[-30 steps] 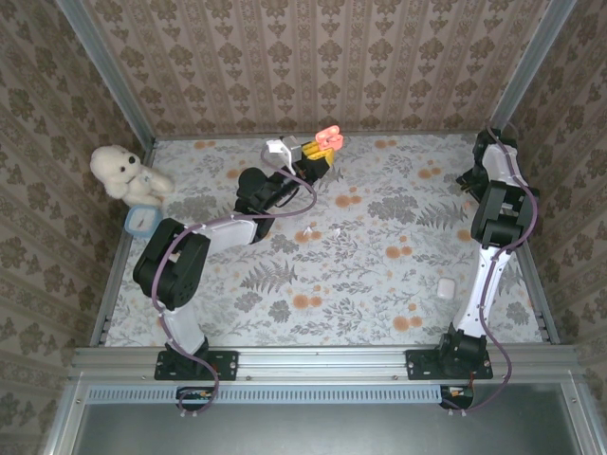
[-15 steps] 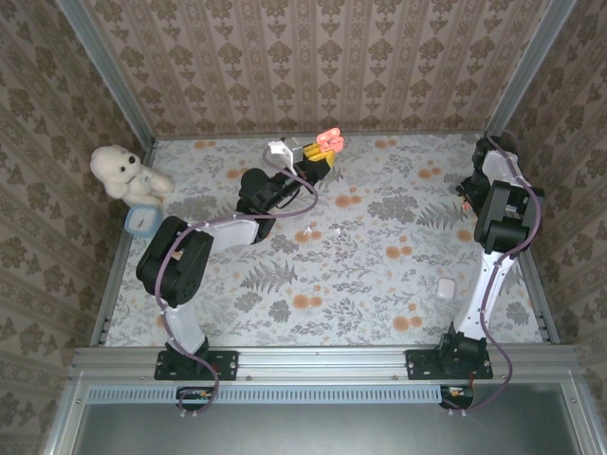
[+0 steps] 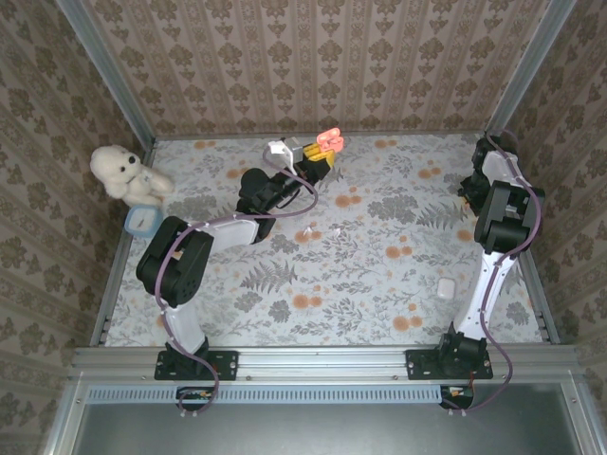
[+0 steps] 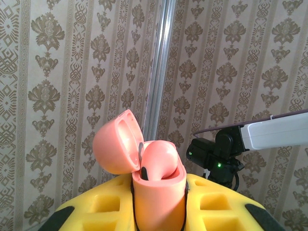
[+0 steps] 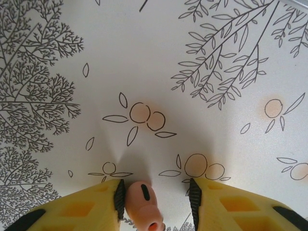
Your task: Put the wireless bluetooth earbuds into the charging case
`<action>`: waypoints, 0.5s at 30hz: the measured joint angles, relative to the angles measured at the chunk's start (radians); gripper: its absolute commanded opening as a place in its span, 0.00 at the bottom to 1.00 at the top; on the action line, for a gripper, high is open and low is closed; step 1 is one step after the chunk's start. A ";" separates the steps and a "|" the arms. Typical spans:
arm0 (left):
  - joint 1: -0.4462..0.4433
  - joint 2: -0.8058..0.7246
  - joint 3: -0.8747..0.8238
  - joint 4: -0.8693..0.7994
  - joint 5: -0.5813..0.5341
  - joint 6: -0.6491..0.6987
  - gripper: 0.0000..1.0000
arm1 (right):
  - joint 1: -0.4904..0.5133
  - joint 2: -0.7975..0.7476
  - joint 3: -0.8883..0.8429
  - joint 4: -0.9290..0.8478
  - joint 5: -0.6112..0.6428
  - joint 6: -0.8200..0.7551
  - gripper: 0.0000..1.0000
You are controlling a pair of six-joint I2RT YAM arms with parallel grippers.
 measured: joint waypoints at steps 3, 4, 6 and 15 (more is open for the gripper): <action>0.000 0.000 0.000 0.000 0.000 0.000 0.00 | 0.000 0.000 0.000 0.001 0.000 -0.002 0.35; 0.000 0.000 0.000 0.000 0.000 0.000 0.00 | 0.000 0.000 0.000 0.001 0.000 -0.002 0.33; 0.000 0.000 0.000 0.000 0.000 0.000 0.00 | 0.000 0.000 0.000 0.001 0.000 -0.002 0.29; 0.000 -0.001 -0.001 0.000 0.000 0.000 0.00 | 0.006 -0.029 -0.045 0.027 0.000 -0.006 0.18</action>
